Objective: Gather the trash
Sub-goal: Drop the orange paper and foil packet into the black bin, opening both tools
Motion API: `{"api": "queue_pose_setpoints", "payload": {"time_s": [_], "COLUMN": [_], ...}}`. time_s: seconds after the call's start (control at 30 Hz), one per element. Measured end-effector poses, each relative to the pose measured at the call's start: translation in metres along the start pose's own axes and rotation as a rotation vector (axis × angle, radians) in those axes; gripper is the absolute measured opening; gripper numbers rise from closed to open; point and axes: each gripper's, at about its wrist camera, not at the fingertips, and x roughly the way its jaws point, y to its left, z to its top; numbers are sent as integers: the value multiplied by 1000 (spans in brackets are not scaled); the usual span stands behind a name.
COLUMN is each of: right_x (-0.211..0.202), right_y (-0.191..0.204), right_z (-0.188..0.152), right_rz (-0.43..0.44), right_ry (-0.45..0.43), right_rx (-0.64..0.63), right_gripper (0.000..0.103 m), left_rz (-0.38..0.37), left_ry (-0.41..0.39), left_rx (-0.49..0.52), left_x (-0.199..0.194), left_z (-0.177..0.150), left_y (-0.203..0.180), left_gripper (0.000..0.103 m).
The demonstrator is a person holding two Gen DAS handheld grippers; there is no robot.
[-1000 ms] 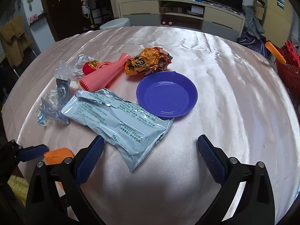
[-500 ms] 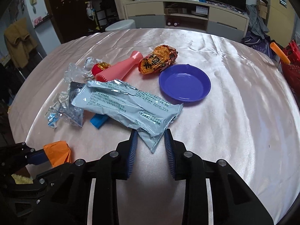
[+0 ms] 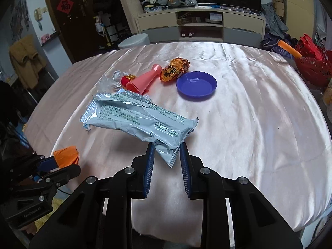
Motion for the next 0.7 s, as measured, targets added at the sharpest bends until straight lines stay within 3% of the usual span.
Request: {"api": "queue_pose_setpoints", "payload": {"time_s": [0.47,0.7], "right_x": [-61,-63], "right_y": [34,46], "right_z": [-78,-129], "right_rz": [5,0], "right_ry": [25,121], "right_rx": [43,38], "right_gripper": [26,26], "left_rz": [-10,-20], "left_ry": [11,83], "left_rx": [-6,-26], "left_x": [-53,-47], "left_z": [-74,-120], "left_y": [-3,-2], "left_gripper": [28,29]}}
